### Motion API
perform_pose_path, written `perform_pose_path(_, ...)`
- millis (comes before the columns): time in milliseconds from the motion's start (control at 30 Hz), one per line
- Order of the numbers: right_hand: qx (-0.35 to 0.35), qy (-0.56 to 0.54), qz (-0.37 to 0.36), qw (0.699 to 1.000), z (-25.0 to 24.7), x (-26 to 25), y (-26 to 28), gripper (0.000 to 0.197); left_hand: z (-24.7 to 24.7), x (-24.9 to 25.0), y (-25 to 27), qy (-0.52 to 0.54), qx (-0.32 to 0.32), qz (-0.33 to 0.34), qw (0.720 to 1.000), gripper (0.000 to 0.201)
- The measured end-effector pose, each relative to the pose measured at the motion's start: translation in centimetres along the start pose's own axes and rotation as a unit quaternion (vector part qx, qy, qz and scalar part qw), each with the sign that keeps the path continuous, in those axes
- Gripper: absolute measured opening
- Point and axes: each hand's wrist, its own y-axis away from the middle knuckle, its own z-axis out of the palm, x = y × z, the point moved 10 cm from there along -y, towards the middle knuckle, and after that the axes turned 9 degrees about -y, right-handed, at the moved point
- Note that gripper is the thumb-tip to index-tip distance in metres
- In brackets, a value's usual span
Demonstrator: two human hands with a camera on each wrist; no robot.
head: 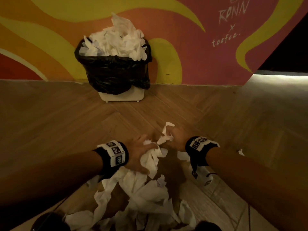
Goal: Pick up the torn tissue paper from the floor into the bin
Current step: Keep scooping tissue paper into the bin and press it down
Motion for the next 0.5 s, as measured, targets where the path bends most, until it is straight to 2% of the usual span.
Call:
perform_pose_path(67, 0.021, -0.048, 0.004, 0.999, -1.2, 0.1, 0.9, 0.017, 1.4, 1.1, -1.4, -0.035, -0.006, 0.022, 0.999, 0.104)
perform_pose_path(167, 0.062, -0.111, -0.028, 0.991, -3.3, -0.5, 2.1, 0.025, 2.8, 1.2, -3.2, -0.055, -0.021, 0.008, 0.998, 0.104)
perform_pose_path(233, 0.069, -0.139, -0.033, 0.987, -4.2, -0.6, 2.5, 0.03, 3.0, 1.1, -4.1, -0.039, -0.021, 0.005, 0.999, 0.09)
perform_pose_path(367, 0.075, -0.188, -0.007, 0.979, -5.6, -0.7, 3.3, 0.02, 1.3, 1.5, -5.1, 0.022, 0.029, 0.018, 0.999, 0.05)
perform_pose_path(500, 0.075, -0.221, -0.019, 0.972, -7.4, -2.9, 3.1, 0.019, -0.9, -0.1, -4.6, 0.104, 0.034, 0.028, 0.994, 0.036)
